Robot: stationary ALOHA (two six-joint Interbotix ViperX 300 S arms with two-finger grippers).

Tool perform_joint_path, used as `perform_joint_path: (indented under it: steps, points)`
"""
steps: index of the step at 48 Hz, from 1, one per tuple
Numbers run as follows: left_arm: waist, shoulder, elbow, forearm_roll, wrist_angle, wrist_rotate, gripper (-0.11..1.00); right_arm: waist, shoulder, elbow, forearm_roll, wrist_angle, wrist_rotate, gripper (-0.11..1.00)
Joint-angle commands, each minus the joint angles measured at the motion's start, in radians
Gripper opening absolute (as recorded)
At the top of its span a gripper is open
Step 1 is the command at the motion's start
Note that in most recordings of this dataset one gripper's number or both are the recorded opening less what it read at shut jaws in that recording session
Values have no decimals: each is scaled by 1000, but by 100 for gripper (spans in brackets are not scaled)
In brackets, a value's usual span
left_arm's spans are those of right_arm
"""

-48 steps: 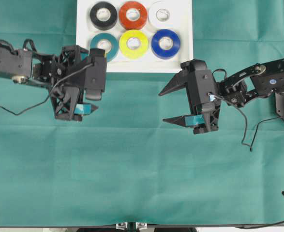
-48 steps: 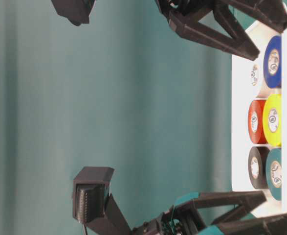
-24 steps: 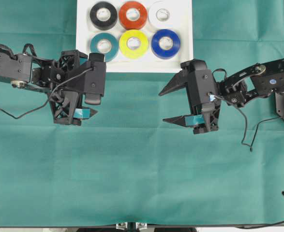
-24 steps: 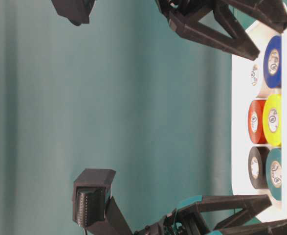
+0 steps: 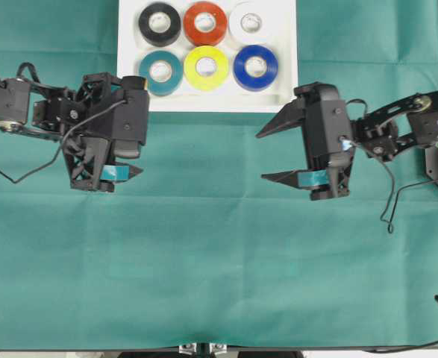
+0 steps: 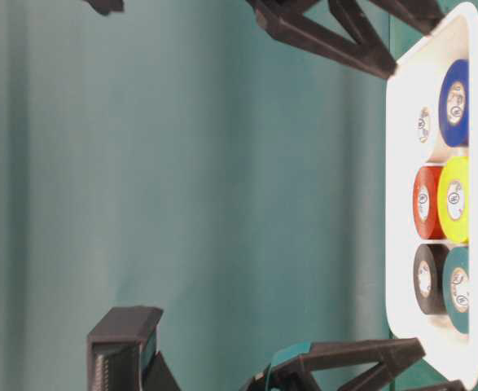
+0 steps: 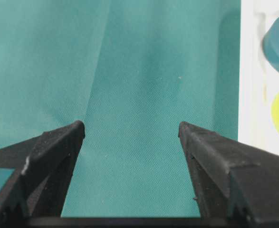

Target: Put the tape alternately from left to right into the white case.

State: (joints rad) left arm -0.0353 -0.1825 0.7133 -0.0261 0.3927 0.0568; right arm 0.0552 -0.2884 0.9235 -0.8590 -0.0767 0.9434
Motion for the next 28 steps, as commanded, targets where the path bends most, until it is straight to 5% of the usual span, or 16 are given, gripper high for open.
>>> perform_joint_path:
  steps: [1, 28]
  points:
    - [-3, -37, -2, 0, -8, -2, 78, 2, -44, 8, 3, -3, 3, 84]
    - [-3, -196, 132, -2, -161, 0, 78, 2, -204, 95, 3, 55, 3, 84]
